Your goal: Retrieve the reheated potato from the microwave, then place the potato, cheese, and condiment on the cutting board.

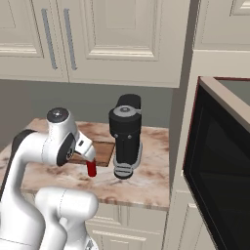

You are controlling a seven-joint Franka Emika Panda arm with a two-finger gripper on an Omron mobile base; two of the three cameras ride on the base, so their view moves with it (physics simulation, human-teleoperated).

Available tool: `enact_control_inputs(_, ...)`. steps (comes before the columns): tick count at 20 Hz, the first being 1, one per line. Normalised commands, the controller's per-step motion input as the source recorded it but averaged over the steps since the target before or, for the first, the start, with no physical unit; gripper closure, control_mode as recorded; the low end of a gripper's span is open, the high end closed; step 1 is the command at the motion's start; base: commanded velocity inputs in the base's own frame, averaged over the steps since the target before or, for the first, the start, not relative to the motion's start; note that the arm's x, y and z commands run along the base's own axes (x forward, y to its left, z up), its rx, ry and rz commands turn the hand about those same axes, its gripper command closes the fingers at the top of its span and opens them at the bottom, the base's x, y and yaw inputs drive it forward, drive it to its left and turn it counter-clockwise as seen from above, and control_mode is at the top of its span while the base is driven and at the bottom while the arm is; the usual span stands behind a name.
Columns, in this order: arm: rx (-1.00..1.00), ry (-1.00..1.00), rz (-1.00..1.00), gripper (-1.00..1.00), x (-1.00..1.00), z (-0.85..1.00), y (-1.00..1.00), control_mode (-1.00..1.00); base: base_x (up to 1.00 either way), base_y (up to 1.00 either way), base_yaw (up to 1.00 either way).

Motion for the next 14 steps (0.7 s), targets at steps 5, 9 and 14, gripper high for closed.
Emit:
enact_control_inputs(5, -0.02, 0.00, 0.14, -1.00, 0.00, -0.28, 0.00, -1.00, 0.00, 0.00, 0.00)
enact_control_inputs(9, -0.06, 0.00, 0.04, -1.00, 0.03, -0.17, 0.00, -1.00, 0.00, 0.00, 0.00)
enact_control_inputs(14, -0.06, 0.00, 0.00, -1.00, 0.19, -0.11, 0.00, -1.00, 0.00, 0.00, 0.00)
